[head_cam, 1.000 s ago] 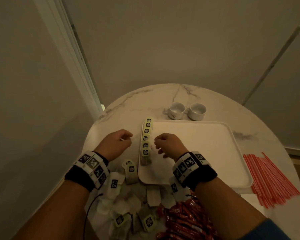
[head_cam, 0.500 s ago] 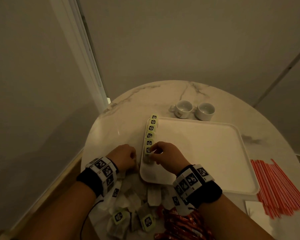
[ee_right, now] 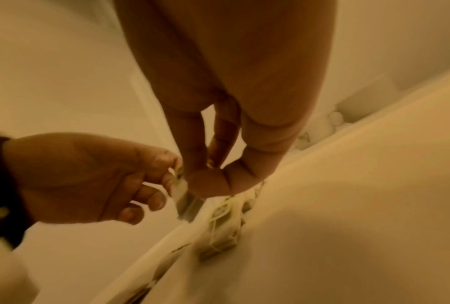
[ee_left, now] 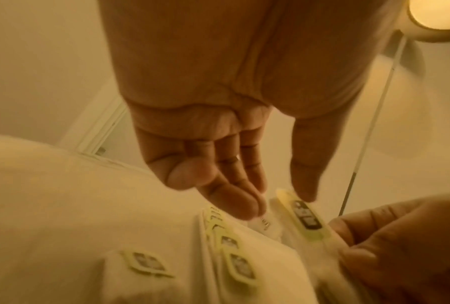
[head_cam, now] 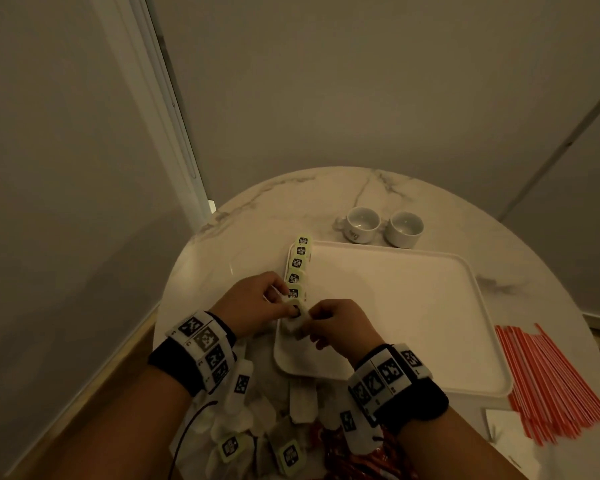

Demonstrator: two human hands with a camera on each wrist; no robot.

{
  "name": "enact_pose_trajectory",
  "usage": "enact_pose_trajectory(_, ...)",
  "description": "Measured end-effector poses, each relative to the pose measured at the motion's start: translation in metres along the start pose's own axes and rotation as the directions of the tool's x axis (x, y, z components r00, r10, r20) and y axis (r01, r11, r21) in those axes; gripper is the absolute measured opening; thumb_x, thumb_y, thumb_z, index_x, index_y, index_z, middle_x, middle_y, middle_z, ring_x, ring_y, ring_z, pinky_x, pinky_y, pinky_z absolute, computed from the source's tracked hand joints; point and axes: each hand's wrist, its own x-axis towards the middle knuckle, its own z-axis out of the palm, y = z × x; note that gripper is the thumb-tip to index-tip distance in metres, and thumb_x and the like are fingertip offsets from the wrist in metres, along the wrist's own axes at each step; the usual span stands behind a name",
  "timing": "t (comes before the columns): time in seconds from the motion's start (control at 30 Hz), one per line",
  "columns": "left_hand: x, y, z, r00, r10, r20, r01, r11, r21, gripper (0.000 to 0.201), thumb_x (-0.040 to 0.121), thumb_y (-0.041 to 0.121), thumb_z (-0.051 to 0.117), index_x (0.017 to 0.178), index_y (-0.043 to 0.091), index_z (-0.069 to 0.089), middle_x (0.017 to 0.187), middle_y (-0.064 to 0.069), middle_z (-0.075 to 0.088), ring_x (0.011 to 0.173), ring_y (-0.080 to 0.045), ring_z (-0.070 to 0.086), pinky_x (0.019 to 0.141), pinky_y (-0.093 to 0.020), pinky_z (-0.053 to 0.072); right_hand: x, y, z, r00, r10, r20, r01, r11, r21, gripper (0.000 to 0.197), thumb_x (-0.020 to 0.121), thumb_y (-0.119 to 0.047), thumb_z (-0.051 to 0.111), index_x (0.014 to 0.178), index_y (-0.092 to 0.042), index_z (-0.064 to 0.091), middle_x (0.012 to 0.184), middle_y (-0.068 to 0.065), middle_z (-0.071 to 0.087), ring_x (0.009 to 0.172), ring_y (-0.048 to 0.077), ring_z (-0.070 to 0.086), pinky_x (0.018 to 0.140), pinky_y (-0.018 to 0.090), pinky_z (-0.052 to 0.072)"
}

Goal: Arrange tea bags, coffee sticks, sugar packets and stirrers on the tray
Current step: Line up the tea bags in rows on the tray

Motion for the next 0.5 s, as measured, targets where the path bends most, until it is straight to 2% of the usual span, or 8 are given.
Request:
enact_pose_trajectory(0.07, 0.0, -0.005, 0.004, 0.998, -0.018, -0.06, 0.022, 0.997, 0.074, 0.015, 0.081, 0.026, 0.073, 0.091, 0.023, 0.061, 0.085, 0.002, 0.063, 0.071, -0.007, 0.055, 0.059, -0.015, 0.04, 0.004, 0.005, -0.001, 0.997, 0.072, -0.02, -0.07, 0.994, 0.086, 0.012, 0.079, -0.001, 0.072, 0.089, -0.003, 0.066, 0.083, 0.018, 0.069, 0.066, 0.023, 0.066, 0.074, 0.039, 0.06)
enact_pose_trajectory(0.13, -0.002, -0.011, 0.008, 0.998, -0.039, -0.054, 0.045, 0.992, 0.116, 0.01, 0.082, 0.025, 0.07, 0.088, 0.021, 0.062, 0.084, 0.002, 0.063, 0.074, -0.009, 0.056, 0.063, -0.018, 0.042, 0.006, 0.008, 0.003, 0.993, 0.116, -0.013, -0.114, 0.988, 0.103, 0.018, 0.077, 0.004, 0.072, 0.09, -0.003, 0.06, 0.089, 0.022, 0.068, 0.072, 0.031, 0.069, 0.074, 0.044, 0.06)
enact_pose_trajectory(0.23, -0.006, -0.017, 0.015, 0.998, -0.051, -0.022, 0.054, 0.983, 0.178, 0.006, 0.083, 0.021, 0.067, 0.083, 0.02, 0.061, 0.084, 0.005, 0.063, 0.078, -0.012, 0.058, 0.069, -0.023, 0.045, 0.01, 0.015, 0.015, 0.989, 0.141, -0.044, -0.14, 0.99, 0.034, 0.028, 0.071, 0.003, 0.075, 0.082, -0.01, 0.052, 0.096, 0.022, 0.066, 0.08, 0.037, 0.07, 0.07, 0.048, 0.06)
enact_pose_trajectory(0.33, -0.009, -0.021, 0.021, 0.998, -0.057, 0.004, 0.054, 0.972, 0.227, 0.009, 0.082, 0.021, 0.066, 0.08, 0.027, 0.059, 0.088, 0.007, 0.064, 0.085, -0.014, 0.061, 0.077, -0.027, 0.049, 0.014, 0.02, 0.026, 0.986, 0.133, -0.102, -0.139, 0.989, -0.052, 0.027, 0.071, -0.004, 0.072, 0.077, -0.016, 0.049, 0.094, 0.017, 0.064, 0.084, 0.036, 0.068, 0.07, 0.05, 0.059)
enact_pose_trajectory(0.4, -0.009, -0.023, 0.025, 0.998, -0.061, 0.026, 0.052, 0.965, 0.258, 0.008, 0.083, 0.021, 0.065, 0.088, 0.027, 0.066, 0.096, 0.005, 0.065, 0.092, -0.014, 0.062, 0.083, -0.028, 0.049, 0.017, 0.022, 0.03, 0.984, 0.118, -0.136, -0.132, 0.987, -0.091, 0.023, 0.077, -0.01, 0.069, 0.075, -0.018, 0.048, 0.092, 0.014, 0.065, 0.085, 0.035, 0.066, 0.075, 0.051, 0.058)
enact_pose_trajectory(0.5, -0.008, -0.024, 0.029, 0.997, -0.053, 0.056, 0.031, 0.942, 0.335, 0.024, 0.086, 0.024, 0.063, 0.109, 0.023, 0.071, 0.112, 0.003, 0.064, 0.104, -0.015, 0.06, 0.092, -0.026, 0.045, 0.017, 0.02, 0.031, 0.984, 0.12, -0.134, -0.141, 0.977, -0.159, 0.021, 0.077, -0.012, 0.07, 0.076, -0.017, 0.049, 0.094, 0.014, 0.066, 0.087, 0.033, 0.066, 0.076, 0.049, 0.058)
